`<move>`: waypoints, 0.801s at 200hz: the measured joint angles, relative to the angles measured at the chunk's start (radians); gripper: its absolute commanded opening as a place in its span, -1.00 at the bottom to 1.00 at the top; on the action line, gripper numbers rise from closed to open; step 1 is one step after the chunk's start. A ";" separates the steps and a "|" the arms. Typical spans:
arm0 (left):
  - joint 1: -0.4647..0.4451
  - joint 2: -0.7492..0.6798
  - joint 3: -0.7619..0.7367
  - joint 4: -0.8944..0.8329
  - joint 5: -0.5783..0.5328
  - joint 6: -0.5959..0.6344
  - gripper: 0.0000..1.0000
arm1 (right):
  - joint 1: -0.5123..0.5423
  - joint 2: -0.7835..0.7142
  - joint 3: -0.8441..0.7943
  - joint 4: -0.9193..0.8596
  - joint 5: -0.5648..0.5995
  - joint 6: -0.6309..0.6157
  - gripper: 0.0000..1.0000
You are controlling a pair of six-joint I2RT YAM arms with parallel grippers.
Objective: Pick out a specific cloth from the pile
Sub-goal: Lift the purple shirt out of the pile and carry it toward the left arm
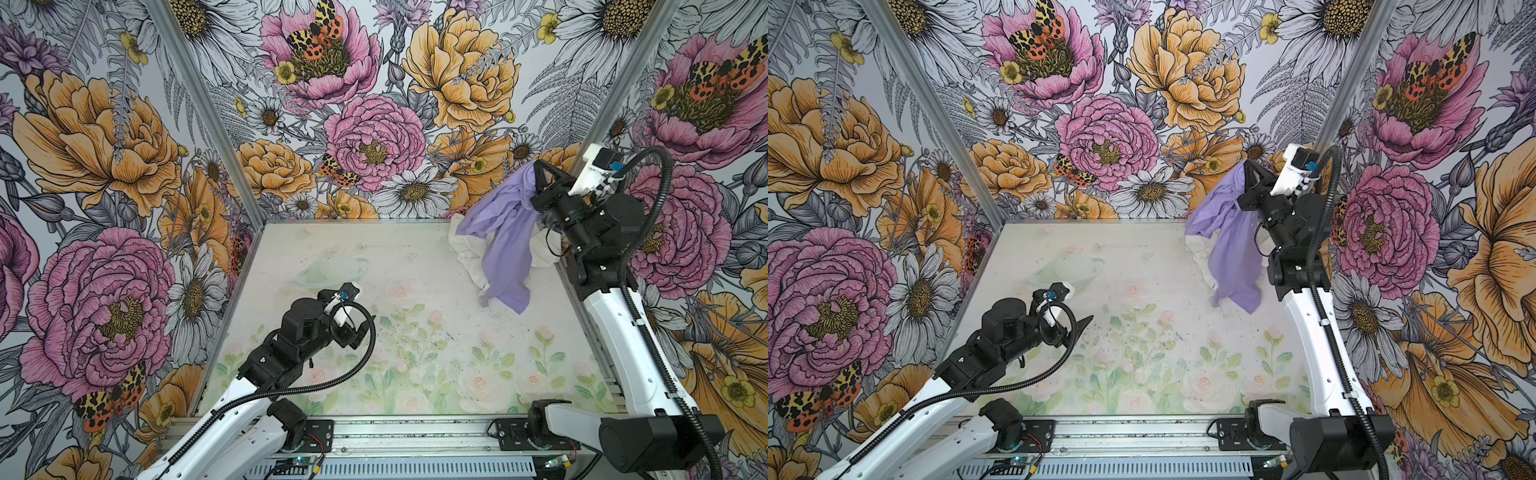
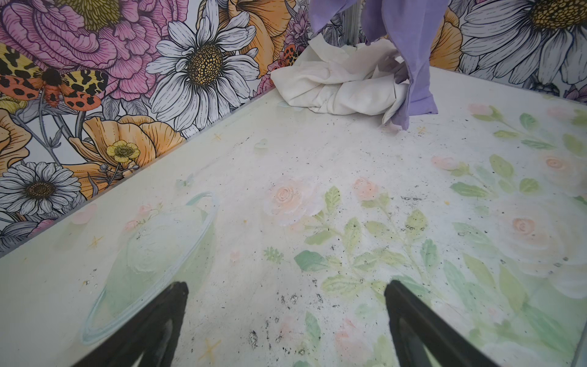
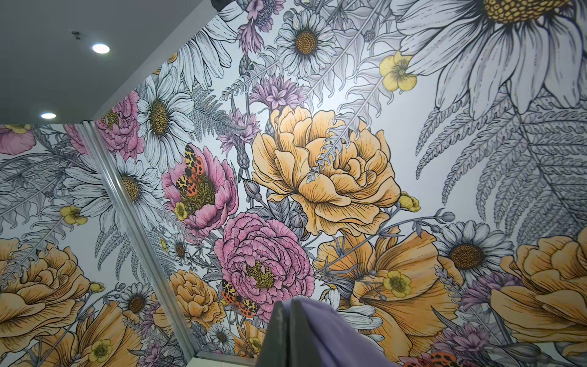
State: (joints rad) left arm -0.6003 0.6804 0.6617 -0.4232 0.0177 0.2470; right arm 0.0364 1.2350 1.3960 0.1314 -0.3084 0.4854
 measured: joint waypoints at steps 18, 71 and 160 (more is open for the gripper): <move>0.000 0.000 0.000 0.000 0.000 0.000 0.97 | 0.037 0.031 0.049 -0.010 0.000 -0.017 -1.00; 0.000 0.000 0.000 0.000 0.000 0.001 0.97 | 0.145 0.148 0.218 -0.063 0.000 -0.076 -1.00; 0.000 -0.019 0.000 0.000 0.000 0.015 0.97 | 0.294 0.374 0.485 -0.101 -0.001 -0.123 -1.00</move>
State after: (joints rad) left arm -0.6003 0.6609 0.6617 -0.4232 0.0174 0.2623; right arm 0.3302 1.6089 1.8809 0.0307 -0.3092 0.3626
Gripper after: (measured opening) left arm 0.986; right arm 0.044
